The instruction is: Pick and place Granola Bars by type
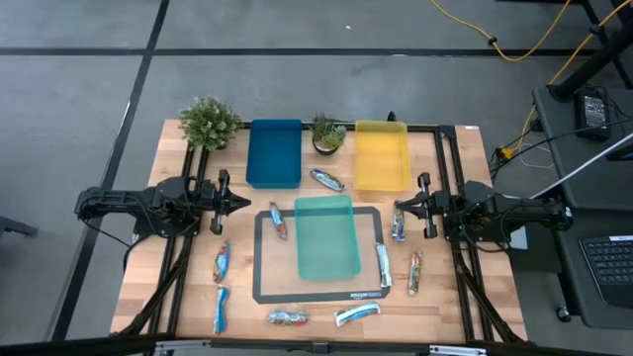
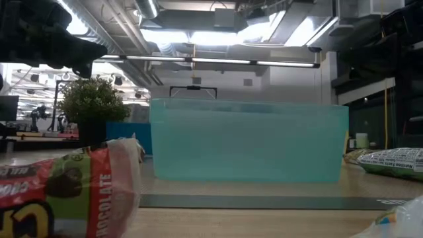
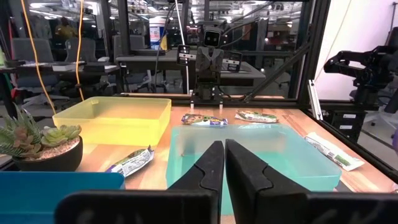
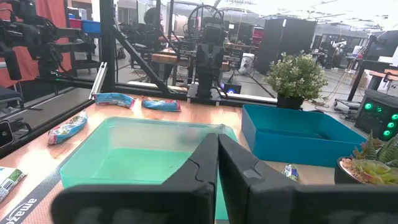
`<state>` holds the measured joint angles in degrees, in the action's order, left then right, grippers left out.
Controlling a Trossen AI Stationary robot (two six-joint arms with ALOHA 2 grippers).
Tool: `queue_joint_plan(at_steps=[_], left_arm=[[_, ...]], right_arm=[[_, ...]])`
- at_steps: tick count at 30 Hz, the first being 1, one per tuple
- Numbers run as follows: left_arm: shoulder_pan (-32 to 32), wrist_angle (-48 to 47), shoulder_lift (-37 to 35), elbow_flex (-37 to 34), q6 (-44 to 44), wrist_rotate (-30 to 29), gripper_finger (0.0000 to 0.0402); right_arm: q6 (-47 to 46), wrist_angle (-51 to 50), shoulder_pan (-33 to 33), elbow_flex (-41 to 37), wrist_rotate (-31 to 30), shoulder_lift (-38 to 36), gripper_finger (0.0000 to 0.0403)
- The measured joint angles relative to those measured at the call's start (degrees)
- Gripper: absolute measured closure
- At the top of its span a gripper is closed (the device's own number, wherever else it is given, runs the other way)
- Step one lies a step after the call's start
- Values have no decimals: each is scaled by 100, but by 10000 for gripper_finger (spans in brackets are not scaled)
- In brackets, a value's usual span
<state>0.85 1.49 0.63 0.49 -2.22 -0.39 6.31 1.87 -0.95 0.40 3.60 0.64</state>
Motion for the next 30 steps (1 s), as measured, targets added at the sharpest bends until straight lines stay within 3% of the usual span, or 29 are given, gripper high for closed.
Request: queue_joint_plan(at_steps=[23, 30], left_arm=[[0, 82, 2, -2, -7, -1, 393], [0, 205, 2, -2, -942, -11, 389]], right_arm=[[1, -1, 0, 0, 2, 0, 386], [0, -2, 0, 0, 2, 0, 386]])
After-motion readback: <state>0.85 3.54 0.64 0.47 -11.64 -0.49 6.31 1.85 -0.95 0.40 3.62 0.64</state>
